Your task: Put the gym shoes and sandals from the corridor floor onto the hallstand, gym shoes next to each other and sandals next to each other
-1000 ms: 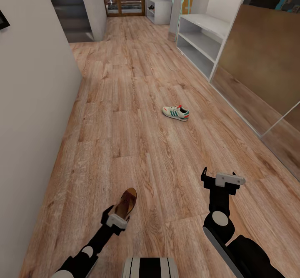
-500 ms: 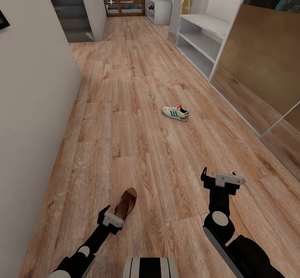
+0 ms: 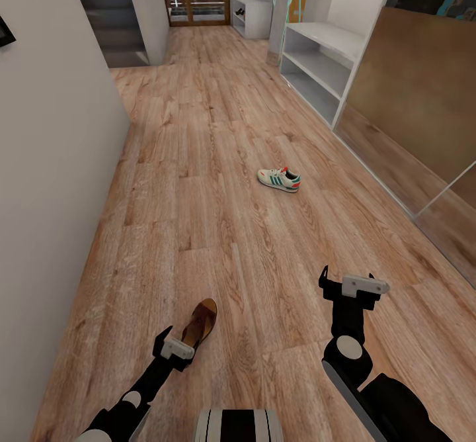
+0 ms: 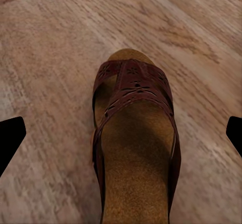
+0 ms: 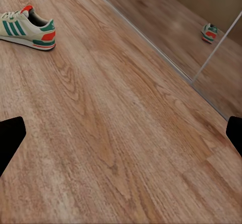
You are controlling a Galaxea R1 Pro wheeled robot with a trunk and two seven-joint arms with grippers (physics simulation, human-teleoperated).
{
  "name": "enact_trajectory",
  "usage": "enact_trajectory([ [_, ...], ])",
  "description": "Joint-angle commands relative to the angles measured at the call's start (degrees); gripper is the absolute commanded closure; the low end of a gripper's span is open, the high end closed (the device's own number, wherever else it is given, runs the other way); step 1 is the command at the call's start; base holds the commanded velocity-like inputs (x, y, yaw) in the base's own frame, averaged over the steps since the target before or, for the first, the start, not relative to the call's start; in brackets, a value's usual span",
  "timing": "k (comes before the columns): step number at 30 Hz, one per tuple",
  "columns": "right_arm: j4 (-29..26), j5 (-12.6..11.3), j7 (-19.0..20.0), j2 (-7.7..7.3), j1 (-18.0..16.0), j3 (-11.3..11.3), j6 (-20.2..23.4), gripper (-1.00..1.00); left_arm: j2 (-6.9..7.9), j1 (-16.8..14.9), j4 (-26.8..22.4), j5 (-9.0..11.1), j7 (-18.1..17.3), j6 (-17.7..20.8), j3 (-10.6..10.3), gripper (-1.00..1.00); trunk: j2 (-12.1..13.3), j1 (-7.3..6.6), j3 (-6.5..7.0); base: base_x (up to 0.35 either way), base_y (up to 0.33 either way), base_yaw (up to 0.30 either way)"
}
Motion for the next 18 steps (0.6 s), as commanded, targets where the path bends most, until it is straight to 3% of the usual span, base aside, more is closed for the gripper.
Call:
enact_trajectory([
  [1,-0.09,-0.17,-0.41,-0.06,-0.07,0.16,0.57,-1.0,-0.04,-0.02,-0.01,-0.13,-0.47,-0.13,0.49,-1.0,-0.02,-0.01,-0.04,0.0,0.0,0.0],
  [18,-0.09,-0.19,-0.34,-0.06,-0.07,0.12,0.11,-1.0,-0.14,-0.02,-0.01,0.64,-0.49,-0.05,0.46,-1.0,-0.02,-0.01,-0.41,0.0,0.0,0.0],
])
